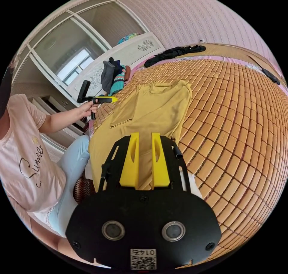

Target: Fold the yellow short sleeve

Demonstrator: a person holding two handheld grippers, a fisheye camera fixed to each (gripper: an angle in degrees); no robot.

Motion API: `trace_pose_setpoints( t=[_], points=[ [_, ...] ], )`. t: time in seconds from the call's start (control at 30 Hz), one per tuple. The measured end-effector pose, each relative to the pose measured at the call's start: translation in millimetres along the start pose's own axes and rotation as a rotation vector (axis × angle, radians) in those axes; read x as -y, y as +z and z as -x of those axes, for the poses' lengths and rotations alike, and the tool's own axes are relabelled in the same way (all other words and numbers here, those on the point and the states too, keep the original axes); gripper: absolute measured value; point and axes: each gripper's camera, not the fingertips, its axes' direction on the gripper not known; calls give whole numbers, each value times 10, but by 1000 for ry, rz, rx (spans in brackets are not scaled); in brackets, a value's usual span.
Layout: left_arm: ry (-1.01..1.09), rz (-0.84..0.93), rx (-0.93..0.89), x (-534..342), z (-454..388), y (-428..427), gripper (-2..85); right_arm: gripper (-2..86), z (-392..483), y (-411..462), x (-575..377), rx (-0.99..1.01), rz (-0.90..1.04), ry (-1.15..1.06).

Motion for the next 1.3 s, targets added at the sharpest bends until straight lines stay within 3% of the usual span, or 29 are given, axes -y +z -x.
trace_pose_setpoints(
  t=[0.1,0.27,0.4,0.43,0.57,0.83,1.03,1.3],
  points=[
    [-49,-57,27,156,372,2,67,93,-126,129,511,-95,-36,86],
    [38,2,-13,456,663,356,90,133,-252,561,1283,-334,130,116],
    [18,90,-9,516,822,710,78,56,-339,876,1605,-304,290,144],
    [13,98,-8,515,837,738,73,15,-352,868,1650,-318,287,160],
    [36,104,-22,560,879,710,-1,-2,-406,614,1785,-267,222,210],
    [-9,-162,-31,821,868,104,-10,-1,-393,-104,2149,-322,63,231],
    [104,-162,-73,656,670,-174,-10,1,-192,-426,1900,-183,1,217],
    [240,-75,-151,-792,432,-595,-10,2,437,-605,670,-86,58,148]
  ],
)
